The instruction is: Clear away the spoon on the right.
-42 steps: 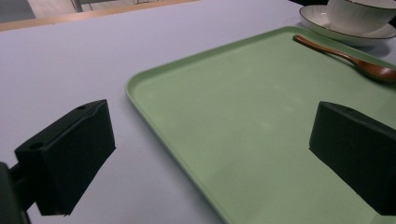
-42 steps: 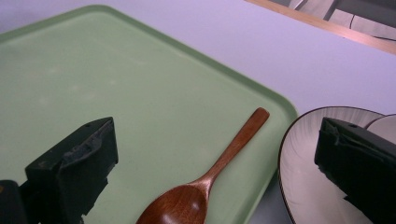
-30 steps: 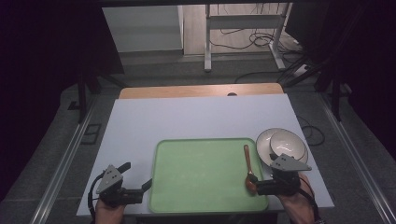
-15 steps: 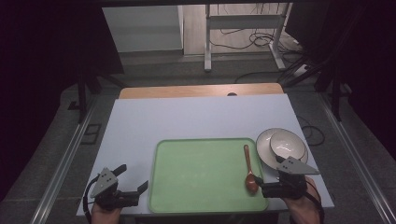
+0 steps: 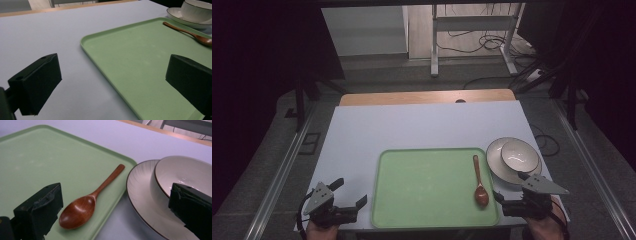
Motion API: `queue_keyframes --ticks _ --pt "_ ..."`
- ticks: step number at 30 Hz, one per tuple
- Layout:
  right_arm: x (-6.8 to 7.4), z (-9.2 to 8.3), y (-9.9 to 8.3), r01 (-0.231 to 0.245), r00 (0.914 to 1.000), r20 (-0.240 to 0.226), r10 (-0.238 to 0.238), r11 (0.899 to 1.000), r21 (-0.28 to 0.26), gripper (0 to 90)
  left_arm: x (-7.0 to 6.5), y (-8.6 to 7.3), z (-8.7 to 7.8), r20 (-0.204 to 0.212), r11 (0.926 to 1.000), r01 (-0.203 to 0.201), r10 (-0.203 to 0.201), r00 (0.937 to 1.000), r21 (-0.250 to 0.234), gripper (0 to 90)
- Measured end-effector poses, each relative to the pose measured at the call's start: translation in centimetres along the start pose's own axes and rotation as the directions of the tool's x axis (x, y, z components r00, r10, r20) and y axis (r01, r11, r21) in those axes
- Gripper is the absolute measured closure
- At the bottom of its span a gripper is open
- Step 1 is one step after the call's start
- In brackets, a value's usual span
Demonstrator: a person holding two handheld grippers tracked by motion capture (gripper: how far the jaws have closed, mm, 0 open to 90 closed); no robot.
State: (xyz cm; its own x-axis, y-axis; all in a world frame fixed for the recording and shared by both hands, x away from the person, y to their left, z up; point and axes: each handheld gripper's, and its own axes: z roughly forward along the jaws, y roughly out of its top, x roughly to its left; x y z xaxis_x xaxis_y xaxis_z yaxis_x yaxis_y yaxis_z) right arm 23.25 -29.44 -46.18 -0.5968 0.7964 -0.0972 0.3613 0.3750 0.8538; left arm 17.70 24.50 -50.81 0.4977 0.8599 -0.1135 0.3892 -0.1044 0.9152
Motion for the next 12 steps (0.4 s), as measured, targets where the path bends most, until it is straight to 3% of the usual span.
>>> queue_keyframes --ticks 12 --pt "-1.3 0.0 -1.9 -0.051 0.9986 0.014 0.051 0.998 0.027 0.0 0.0 -0.1 0.0 0.005 1.0 0.001 -0.001 1.0 0.009 0.0"
